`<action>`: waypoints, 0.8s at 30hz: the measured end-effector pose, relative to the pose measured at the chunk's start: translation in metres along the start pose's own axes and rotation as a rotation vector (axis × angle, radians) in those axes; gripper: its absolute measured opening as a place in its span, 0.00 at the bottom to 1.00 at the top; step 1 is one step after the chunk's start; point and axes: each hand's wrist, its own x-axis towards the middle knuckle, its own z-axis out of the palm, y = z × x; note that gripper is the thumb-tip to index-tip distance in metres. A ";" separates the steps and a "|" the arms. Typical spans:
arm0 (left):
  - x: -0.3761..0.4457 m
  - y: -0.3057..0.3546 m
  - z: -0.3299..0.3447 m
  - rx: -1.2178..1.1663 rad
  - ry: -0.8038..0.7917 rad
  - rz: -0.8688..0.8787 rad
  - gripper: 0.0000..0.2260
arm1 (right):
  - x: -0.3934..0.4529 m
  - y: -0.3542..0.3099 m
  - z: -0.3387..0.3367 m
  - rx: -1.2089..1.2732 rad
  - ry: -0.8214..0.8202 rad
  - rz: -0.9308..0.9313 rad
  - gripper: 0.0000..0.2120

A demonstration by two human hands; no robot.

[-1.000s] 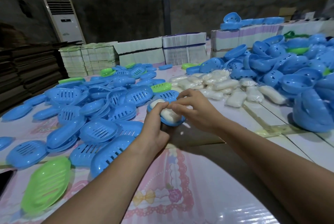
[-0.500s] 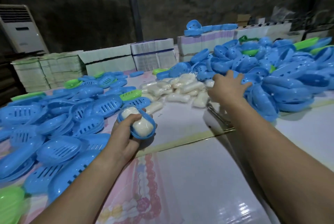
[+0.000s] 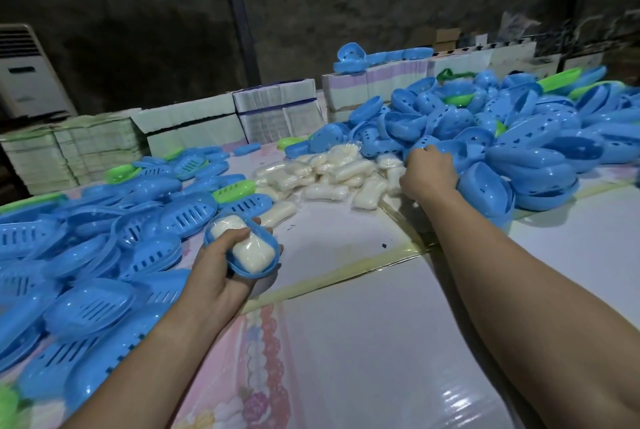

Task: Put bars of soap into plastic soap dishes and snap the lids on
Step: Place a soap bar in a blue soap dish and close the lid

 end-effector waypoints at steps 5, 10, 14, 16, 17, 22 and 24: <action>0.000 -0.001 -0.001 -0.011 -0.036 0.030 0.08 | 0.000 0.001 0.004 0.083 0.049 -0.013 0.16; 0.000 0.000 0.000 -0.033 -0.031 0.029 0.09 | -0.010 -0.020 -0.003 0.263 0.231 -0.158 0.21; -0.002 0.000 0.005 -0.057 -0.037 0.030 0.11 | -0.029 -0.051 -0.010 0.422 0.238 -0.256 0.22; -0.003 -0.002 0.009 -0.049 -0.048 0.007 0.13 | -0.041 -0.069 -0.010 0.587 0.105 -0.309 0.23; -0.003 -0.003 0.010 -0.047 -0.053 -0.005 0.13 | -0.048 -0.077 -0.009 0.713 0.013 -0.331 0.22; -0.001 -0.008 0.011 -0.105 -0.066 0.007 0.10 | -0.073 -0.100 -0.007 1.313 -0.579 -0.200 0.16; 0.002 -0.007 0.007 -0.114 -0.095 0.023 0.09 | -0.078 -0.105 -0.004 1.447 -0.788 -0.158 0.18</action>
